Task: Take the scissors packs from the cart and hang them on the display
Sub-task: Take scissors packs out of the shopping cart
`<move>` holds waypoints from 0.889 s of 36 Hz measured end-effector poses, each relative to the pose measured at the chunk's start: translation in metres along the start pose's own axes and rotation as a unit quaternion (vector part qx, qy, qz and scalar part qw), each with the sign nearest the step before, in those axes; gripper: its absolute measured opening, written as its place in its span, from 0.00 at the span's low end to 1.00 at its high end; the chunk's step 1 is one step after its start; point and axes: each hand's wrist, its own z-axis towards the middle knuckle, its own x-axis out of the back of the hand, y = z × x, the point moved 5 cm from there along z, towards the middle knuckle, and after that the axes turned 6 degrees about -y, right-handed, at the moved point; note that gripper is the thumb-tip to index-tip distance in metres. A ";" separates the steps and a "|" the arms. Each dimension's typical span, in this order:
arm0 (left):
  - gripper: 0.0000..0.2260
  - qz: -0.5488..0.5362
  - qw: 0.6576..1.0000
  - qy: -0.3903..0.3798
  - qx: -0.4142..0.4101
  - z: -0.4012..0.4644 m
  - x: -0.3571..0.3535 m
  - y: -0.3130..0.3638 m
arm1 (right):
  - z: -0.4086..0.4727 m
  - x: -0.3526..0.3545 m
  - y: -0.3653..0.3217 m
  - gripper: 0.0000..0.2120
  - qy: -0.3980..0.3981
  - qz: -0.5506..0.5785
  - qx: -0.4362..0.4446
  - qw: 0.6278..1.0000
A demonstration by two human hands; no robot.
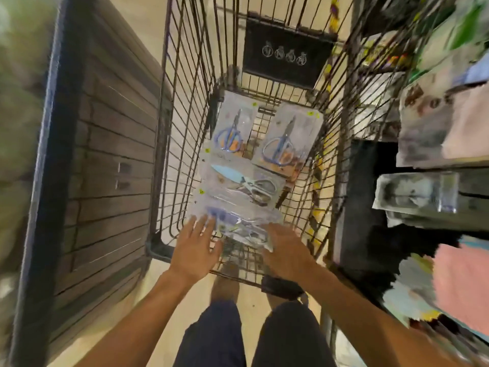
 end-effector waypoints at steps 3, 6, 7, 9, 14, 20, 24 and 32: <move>0.45 0.003 1.000 -0.017 0.023 0.021 -0.005 -0.009 | 0.028 -0.014 0.003 0.29 -0.022 -0.006 -0.017 1.000; 0.40 -0.002 0.999 -0.038 0.032 0.033 -0.003 -0.011 | 0.056 -0.024 0.003 0.30 -0.017 0.017 -0.020 1.000; 0.40 -0.003 0.999 -0.045 0.029 0.036 -0.005 -0.013 | 0.063 -0.026 0.002 0.31 -0.011 0.014 -0.017 1.000; 0.38 -0.001 0.999 -0.047 0.027 0.040 -0.006 -0.016 | 0.079 -0.036 0.005 0.33 0.016 -0.008 -0.008 1.000; 0.35 -0.003 0.999 -0.036 0.037 0.051 -0.009 -0.024 | 0.099 -0.044 0.004 0.40 0.065 -0.017 0.010 0.998; 0.40 -0.060 0.998 -0.017 0.029 0.053 -0.012 -0.027 | 0.096 -0.051 0.000 0.32 0.081 0.007 0.015 0.997; 0.33 -0.082 0.996 -0.009 0.026 0.052 -0.005 -0.024 | 0.095 -0.058 0.000 0.22 0.021 0.022 0.005 1.000; 0.33 -0.171 0.985 0.030 0.013 0.041 0.009 -0.021 | 0.084 -0.039 0.000 0.12 0.006 0.012 0.015 1.000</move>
